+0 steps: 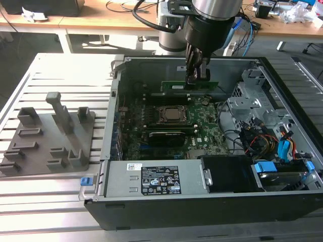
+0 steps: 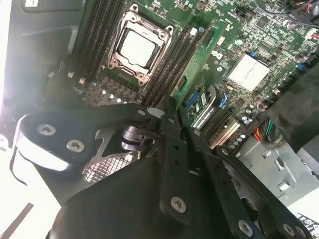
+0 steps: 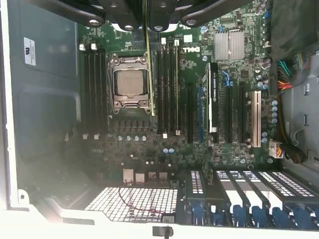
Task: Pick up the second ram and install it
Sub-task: 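Pick up the second ram and move it above second insertion slot, then insert the second ram into the second slot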
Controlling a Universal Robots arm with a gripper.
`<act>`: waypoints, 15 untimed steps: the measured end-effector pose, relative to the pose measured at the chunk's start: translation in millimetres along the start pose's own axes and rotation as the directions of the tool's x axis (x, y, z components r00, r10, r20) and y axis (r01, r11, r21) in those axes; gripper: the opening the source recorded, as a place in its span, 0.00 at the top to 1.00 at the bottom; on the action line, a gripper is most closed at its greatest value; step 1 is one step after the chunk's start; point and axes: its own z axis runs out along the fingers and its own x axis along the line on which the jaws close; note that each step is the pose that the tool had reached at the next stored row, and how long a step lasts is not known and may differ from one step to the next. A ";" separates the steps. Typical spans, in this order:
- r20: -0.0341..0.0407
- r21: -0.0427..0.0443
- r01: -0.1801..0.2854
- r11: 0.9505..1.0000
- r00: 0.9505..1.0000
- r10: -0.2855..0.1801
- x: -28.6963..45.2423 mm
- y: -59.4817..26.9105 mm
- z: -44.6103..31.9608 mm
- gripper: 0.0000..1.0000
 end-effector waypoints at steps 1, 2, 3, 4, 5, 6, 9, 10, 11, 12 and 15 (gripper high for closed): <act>0.000 0.000 0.000 1.000 1.000 0.000 0.2 -0.2 2.2 0.86; 0.000 0.000 0.000 1.000 1.000 0.000 0.4 -0.3 3.9 0.86; 0.000 0.000 0.000 1.000 1.000 0.000 0.6 -0.4 5.8 0.86; 0.000 0.000 0.000 1.000 1.000 0.000 0.8 -0.5 7.3 0.86; 0.000 0.000 0.000 1.000 1.000 0.000 1.2 -0.7 10.4 0.86; 0.000 0.000 0.000 1.000 1.000 0.000 1.3 -0.8 11.4 0.86; 0.000 0.000 0.000 1.000 1.000 0.000 1.4 -0.8 12.5 0.86; 0.000 0.000 0.000 1.000 1.000 0.000 1.4 -0.9 12.5 0.86; 0.000 0.000 0.000 1.000 1.000 0.000 1.4 -0.9 12.5 0.86; 0.000 0.000 0.000 1.000 1.000 0.000 1.4 -0.8 12.5 0.86; 0.000 0.000 0.000 1.000 1.000 0.000 1.4 -0.9 12.6 0.86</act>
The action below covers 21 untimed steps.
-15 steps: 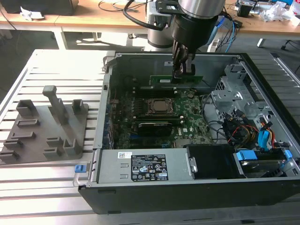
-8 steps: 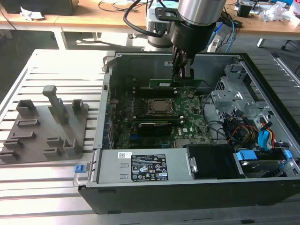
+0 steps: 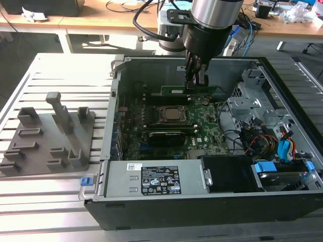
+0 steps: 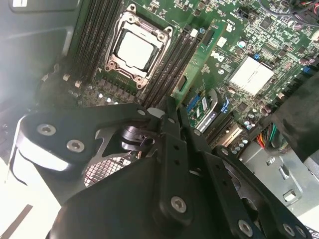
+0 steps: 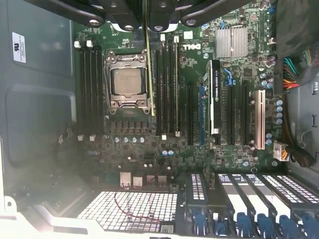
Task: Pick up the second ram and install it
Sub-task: 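Insert the second ram into the second slot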
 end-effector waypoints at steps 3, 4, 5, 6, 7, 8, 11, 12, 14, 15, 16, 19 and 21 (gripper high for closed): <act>0.000 0.000 0.000 1.000 1.000 0.000 -0.2 0.2 0.6 0.86; 0.000 0.000 0.000 1.000 1.000 0.000 -0.7 0.5 0.9 0.86; 0.000 0.000 0.000 1.000 1.000 0.000 -1.0 0.8 1.3 0.86; 0.000 0.000 0.000 1.000 1.000 0.000 -1.3 1.3 2.0 0.86; 0.000 0.000 0.000 1.000 1.000 0.000 -1.6 1.8 2.6 0.86; 0.000 0.000 0.000 1.000 1.000 0.000 -1.9 2.2 3.6 0.86; 0.000 0.000 0.000 1.000 1.000 0.000 -4.0 5.7 10.2 0.86; 0.000 0.000 0.000 1.000 1.000 0.000 -5.7 8.2 12.2 0.86; 0.000 0.000 0.000 1.000 1.000 0.000 -7.1 9.9 14.4 0.86; 0.000 0.000 0.000 1.000 1.000 0.000 -7.6 11.1 16.3 0.86; 0.000 0.000 0.000 1.000 1.000 0.000 -8.0 11.8 17.9 0.86; 0.000 0.000 0.000 1.000 1.000 0.000 -7.4 13.6 23.6 0.86; 0.000 0.000 0.000 1.000 1.000 0.000 -7.1 13.7 27.4 0.86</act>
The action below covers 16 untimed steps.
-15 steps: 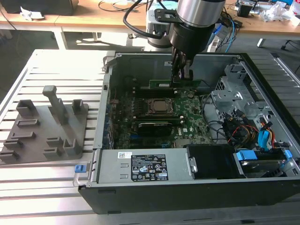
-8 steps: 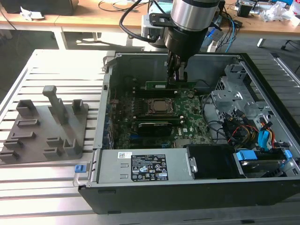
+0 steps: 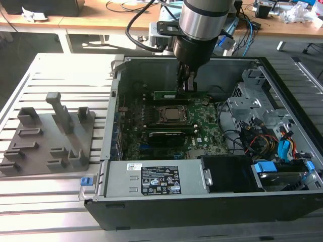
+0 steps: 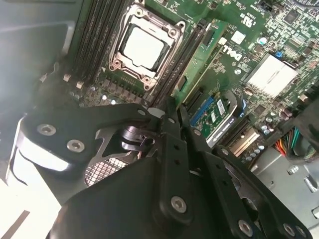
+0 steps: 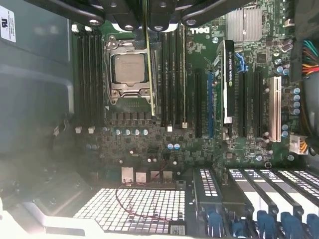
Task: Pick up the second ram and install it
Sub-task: 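Insert the second ram into the second slot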
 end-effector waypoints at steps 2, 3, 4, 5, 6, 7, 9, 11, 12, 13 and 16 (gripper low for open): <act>0.000 0.000 0.000 1.000 1.000 0.000 0.3 5.3 3.3 0.86; 0.000 0.000 0.000 1.000 1.000 0.000 0.3 9.3 5.7 0.86; 0.000 0.000 0.000 1.000 1.000 0.000 0.1 10.2 7.6 0.86; 0.000 0.000 0.000 1.000 1.000 0.000 0.0 10.4 8.8 0.86; 0.000 0.000 0.000 1.000 1.000 0.000 0.1 10.3 9.9 0.86; 0.000 0.000 0.000 1.000 1.000 0.000 0.3 10.4 12.8 0.86; 0.000 0.000 0.000 1.000 1.000 0.000 1.0 10.8 19.3 0.86; 0.000 0.000 0.000 1.000 1.000 0.000 1.8 10.4 25.9 0.86; 0.000 0.000 -0.002 1.000 1.000 0.002 2.3 10.1 30.1 0.86; 0.002 0.004 -0.034 0.999 0.999 0.034 2.9 9.7 35.7 0.86; 0.005 0.008 -0.073 0.997 0.997 0.073 3.5 9.3 40.9 0.86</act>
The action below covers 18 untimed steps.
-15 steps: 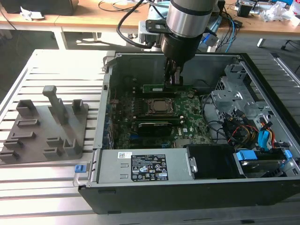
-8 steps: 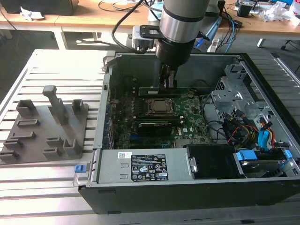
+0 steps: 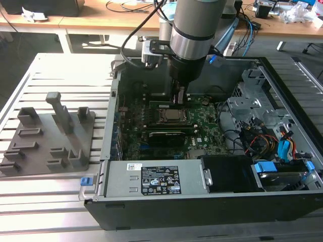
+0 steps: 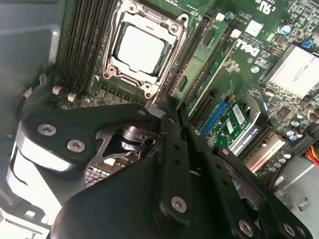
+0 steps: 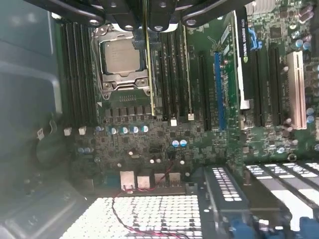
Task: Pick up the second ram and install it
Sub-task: 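Insert the second ram into the second slot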
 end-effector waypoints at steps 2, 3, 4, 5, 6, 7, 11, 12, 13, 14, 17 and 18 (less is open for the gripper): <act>0.000 0.000 0.000 1.000 1.000 0.000 0.2 -0.1 2.0 0.86; 0.000 0.000 0.000 1.000 1.000 0.000 0.3 -0.2 3.0 0.86; 0.000 0.000 0.000 1.000 1.000 0.000 0.6 -0.3 5.2 0.86; 0.000 0.000 0.000 1.000 1.000 0.000 0.9 -0.5 7.9 0.86; 0.000 0.000 0.000 1.000 1.000 0.000 1.1 -0.6 9.6 0.86; 0.000 0.000 0.000 1.000 1.000 0.000 1.3 -0.7 11.0 0.86; 0.000 0.000 0.000 1.000 1.000 0.000 2.2 -1.2 19.0 0.86; 0.000 0.000 0.000 1.000 1.000 0.000 2.6 -1.4 22.4 0.86; 0.000 0.000 0.000 1.000 1.000 0.000 2.8 -1.5 24.6 0.86; 0.000 0.000 0.000 1.000 1.000 0.000 3.0 -1.5 26.1 0.86; 0.000 0.000 0.000 1.000 1.000 0.000 3.7 -1.9 32.4 0.86; 0.000 0.000 0.000 1.000 1.000 0.000 4.1 -2.2 36.1 0.86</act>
